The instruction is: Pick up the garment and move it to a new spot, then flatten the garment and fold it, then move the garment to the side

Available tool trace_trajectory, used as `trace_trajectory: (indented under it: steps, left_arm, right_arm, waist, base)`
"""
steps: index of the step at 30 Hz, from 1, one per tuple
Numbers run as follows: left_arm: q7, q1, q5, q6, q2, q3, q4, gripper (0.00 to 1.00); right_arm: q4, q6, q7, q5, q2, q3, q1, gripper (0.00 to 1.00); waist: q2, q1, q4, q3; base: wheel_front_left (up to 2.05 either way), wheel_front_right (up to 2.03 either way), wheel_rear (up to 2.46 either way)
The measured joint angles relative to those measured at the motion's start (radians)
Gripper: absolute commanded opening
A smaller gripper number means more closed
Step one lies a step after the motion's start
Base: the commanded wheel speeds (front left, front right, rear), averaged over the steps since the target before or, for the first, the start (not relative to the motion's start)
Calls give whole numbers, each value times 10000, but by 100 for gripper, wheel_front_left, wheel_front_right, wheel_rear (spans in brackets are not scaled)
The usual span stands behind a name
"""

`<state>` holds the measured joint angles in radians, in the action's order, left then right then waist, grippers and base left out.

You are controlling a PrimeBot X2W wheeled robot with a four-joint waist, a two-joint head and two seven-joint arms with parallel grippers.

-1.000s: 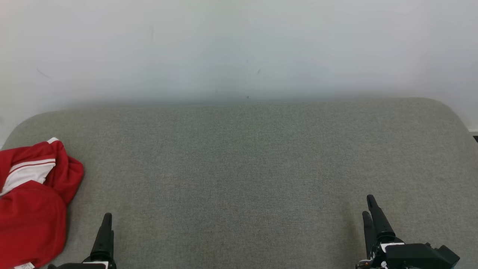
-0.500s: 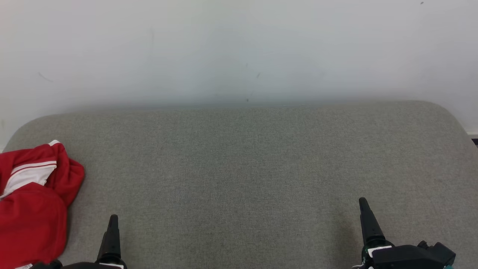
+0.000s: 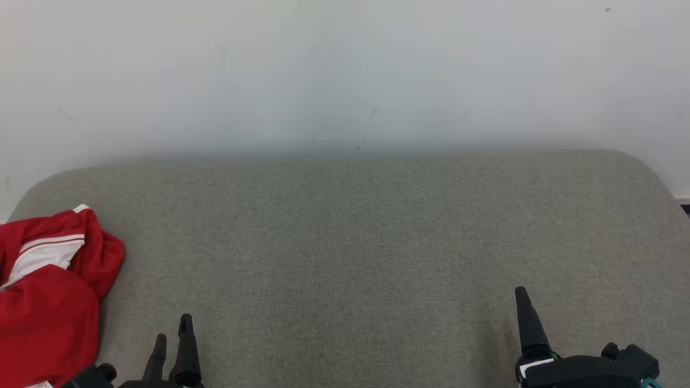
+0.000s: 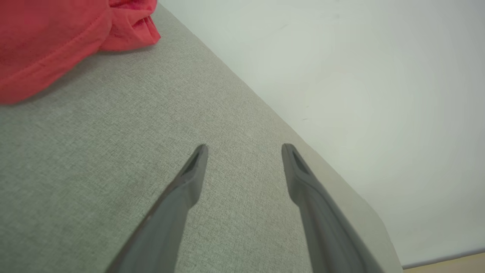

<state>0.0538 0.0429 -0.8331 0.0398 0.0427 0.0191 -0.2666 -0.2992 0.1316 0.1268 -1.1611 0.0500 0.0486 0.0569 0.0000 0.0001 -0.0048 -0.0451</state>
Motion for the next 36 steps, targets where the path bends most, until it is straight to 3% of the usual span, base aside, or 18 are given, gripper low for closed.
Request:
trace_trajectory:
  steps: [11,18,36]
  left_arm:
    - [395,-249,1964,309,27,-332,370,100]
    - [614,-341,3068,213,73,-474,163,100]
    - [1187,-596,5012,121,322,-757,111,100]
  right_arm:
    - [-186,0,251,1691,0,-8,-16,100]
    - [-447,0,322,3352,2,-50,-18,100]
    - [-633,0,244,5860,2,-280,-138,100]
  waist:
    - [0,0,-14,-101]
    - [0,0,-18,-190]
    - [0,-1,42,-365]
  base:
    - [0,0,0]
    - [0,0,0]
    - [0,0,0]
